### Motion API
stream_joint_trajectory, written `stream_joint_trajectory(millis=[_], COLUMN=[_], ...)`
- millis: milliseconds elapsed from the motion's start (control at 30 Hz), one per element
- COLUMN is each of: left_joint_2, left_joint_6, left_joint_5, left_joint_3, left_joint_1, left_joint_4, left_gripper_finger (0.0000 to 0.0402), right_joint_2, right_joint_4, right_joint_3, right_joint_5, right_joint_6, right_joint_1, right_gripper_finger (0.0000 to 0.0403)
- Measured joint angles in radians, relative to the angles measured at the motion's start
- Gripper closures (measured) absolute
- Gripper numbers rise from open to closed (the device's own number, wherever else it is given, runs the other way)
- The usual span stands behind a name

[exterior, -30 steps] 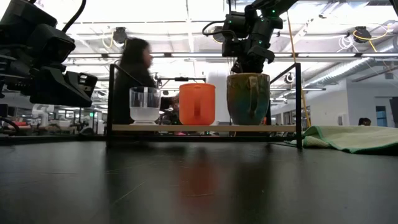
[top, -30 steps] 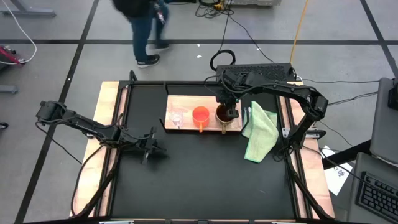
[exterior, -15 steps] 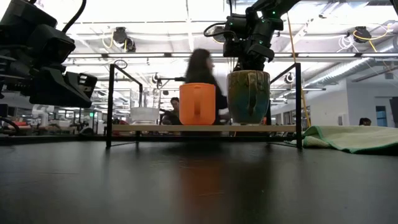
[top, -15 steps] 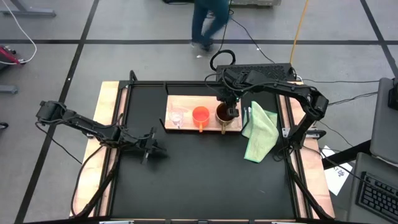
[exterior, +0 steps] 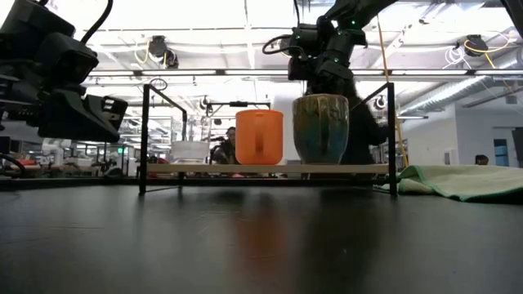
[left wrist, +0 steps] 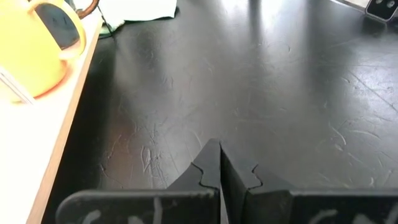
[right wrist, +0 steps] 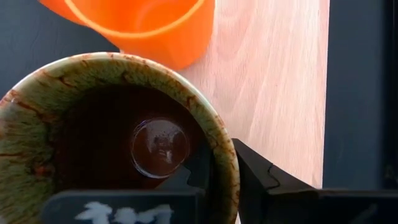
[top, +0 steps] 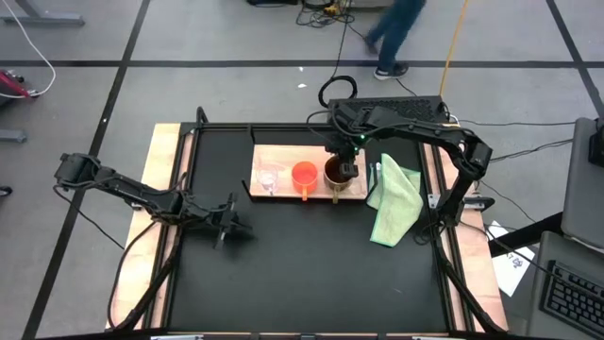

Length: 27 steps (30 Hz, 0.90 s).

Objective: Stack small to large cups/mugs on shelf
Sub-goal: Put the green mug on the shelf

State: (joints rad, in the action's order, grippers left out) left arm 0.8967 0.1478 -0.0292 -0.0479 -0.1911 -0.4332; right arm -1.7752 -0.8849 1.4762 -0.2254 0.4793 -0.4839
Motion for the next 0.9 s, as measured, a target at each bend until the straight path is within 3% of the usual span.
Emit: stream_joint_trajectory(millis=[900], left_joint_2=[0.0], left_joint_6=[0.014], left_joint_5=[0.0], left_joint_3=[0.0], left_joint_1=[0.0], left_joint_4=[0.014], left_gripper_finger=[0.0401], right_joint_2=[0.0], right_joint_4=[0.021], right_joint_3=[-0.007], right_joint_5=[0.016], right_joint_6=[-0.015], right_joint_1=[0.001], right_gripper_finger=[0.0371])
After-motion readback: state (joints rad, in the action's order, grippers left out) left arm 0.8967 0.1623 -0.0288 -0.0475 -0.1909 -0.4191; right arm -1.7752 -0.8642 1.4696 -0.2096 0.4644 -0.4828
